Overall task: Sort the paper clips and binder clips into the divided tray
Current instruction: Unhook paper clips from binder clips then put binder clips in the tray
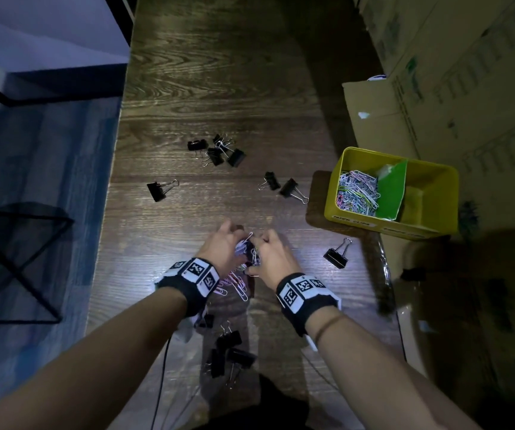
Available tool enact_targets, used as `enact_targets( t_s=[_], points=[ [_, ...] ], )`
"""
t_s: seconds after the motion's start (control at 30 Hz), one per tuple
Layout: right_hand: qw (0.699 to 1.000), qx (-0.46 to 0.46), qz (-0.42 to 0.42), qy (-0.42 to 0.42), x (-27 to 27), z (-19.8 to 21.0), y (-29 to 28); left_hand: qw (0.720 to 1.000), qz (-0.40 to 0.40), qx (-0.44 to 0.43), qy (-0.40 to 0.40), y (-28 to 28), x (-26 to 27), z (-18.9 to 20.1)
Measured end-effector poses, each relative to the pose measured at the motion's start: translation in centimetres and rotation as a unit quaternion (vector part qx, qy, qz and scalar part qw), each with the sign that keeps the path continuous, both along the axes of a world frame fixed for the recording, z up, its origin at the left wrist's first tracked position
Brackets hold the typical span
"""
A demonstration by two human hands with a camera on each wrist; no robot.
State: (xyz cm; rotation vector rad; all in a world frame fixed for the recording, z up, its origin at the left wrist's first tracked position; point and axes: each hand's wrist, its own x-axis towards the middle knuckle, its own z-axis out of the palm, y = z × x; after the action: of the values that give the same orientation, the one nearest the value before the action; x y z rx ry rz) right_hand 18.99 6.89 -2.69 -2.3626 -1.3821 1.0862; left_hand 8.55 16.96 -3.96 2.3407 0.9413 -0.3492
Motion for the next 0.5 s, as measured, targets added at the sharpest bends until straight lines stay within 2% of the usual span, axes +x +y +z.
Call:
enact_targets(
  t_s=[0.13, 0.23, 0.4, 0.5],
  points=[
    [0.999, -0.006, -0.025, 0.033, 0.5, 0.2, -0.4, 0.998, 0.044, -0.019, -0.037, -0.1, -0.4, 0.0],
    [0.995, 0.000, -0.071, 0.069, 1.1, 0.3, -0.8, 0.989, 0.124, -0.070, -0.048, 0.5, -0.8, 0.3],
    [0.975, 0.039, -0.185, 0.118, 1.9, 0.5, -1.3, 0.932, 0.267, -0.218, -0.110, 1.0, -1.2, 0.7],
    [0.957, 0.070, -0.241, 0.148, 2.4, 0.8, -1.4, 0.909, 0.310, -0.251, -0.122, 1.8, -1.5, 0.6]
  ],
)
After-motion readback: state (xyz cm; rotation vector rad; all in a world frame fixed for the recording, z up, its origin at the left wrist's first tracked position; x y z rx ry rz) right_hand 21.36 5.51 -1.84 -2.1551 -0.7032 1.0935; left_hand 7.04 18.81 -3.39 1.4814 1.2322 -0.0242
